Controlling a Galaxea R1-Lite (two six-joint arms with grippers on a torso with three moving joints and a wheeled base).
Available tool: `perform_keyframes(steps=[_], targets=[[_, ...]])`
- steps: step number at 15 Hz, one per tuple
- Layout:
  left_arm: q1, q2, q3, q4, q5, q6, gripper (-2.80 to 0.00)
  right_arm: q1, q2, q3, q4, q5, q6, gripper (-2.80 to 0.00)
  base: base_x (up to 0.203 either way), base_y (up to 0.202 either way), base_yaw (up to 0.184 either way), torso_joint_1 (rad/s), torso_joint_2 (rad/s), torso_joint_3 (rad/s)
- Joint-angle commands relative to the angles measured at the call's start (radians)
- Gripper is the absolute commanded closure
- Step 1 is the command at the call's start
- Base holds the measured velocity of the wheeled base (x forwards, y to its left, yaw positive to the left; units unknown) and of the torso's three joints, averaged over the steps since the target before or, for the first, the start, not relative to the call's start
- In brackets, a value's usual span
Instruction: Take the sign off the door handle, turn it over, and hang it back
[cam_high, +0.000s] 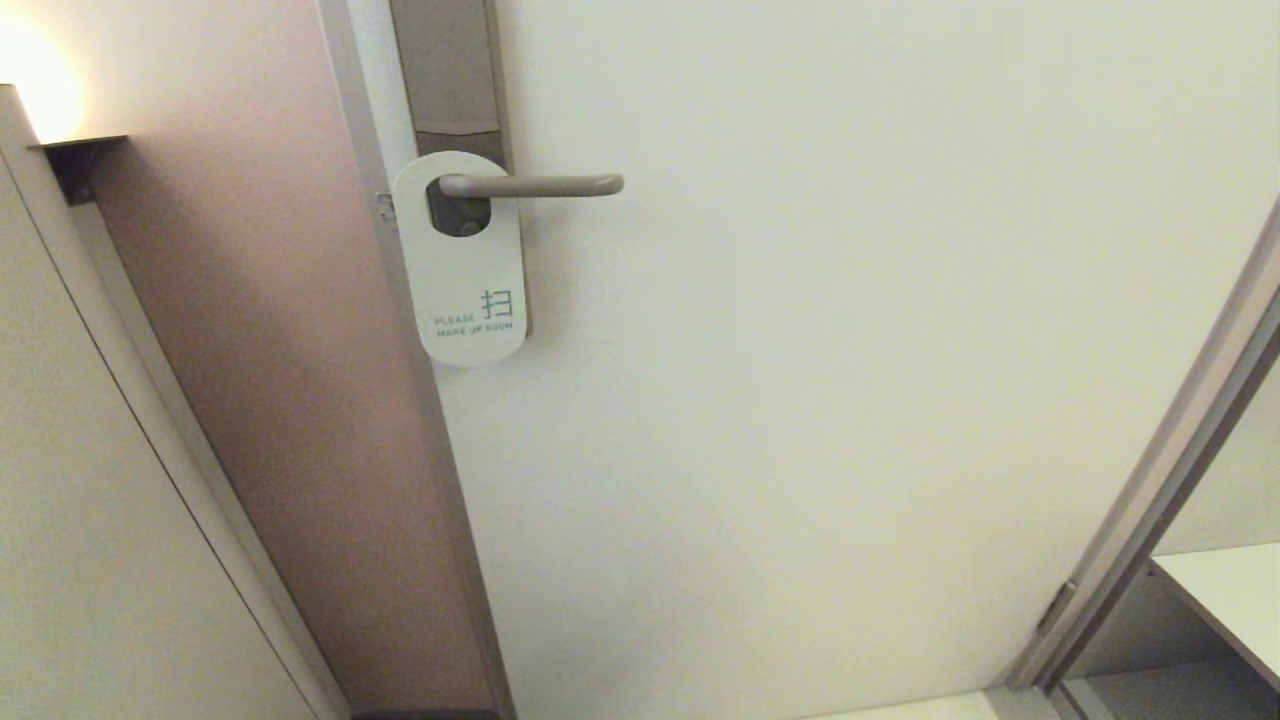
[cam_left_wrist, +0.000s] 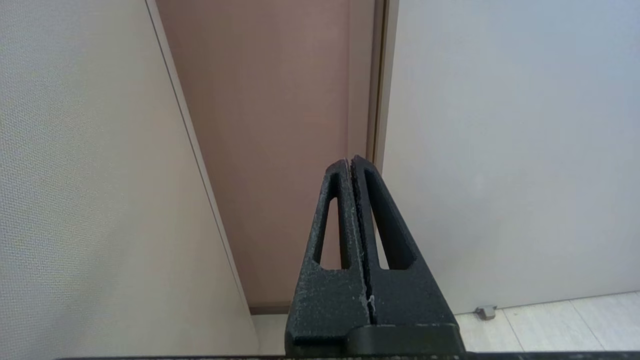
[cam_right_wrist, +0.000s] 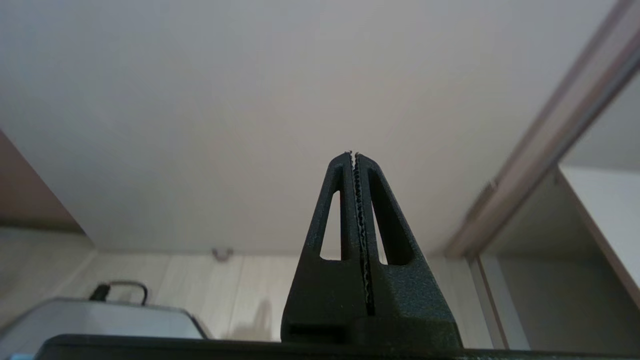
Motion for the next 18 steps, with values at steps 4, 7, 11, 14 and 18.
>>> perform_keyframes(steps=[4,7,11,14,18], targets=[[0.000,0.001,0.000,0.000,0.000,0.000,0.00,0.010,-0.183,0.000,0.001,0.000,0.003,0.00,0.000,0.000,0.000,0.000,0.00,0.000],[0.000,0.001,0.000,0.000,0.000,0.000,0.00,0.010,-0.192,0.000,0.002,0.000,0.004,0.00,0.000,0.000,0.000,0.000,0.00,0.000],[0.000,0.001,0.000,0.000,0.000,0.000,0.00,0.010,-0.192,0.000,0.002,0.000,0.004,0.00,0.000,0.000,0.000,0.000,0.00,0.000],[0.000,0.001,0.000,0.000,0.000,0.000,0.00,0.010,-0.192,0.000,0.002,0.000,0.003,0.00,0.000,0.000,0.000,0.000,0.00,0.000],[0.000,0.001,0.000,0.000,0.000,0.000,0.00,0.010,-0.192,0.000,0.002,-0.001,0.031,0.00,0.000,0.000,0.000,0.000,0.00,0.000]])
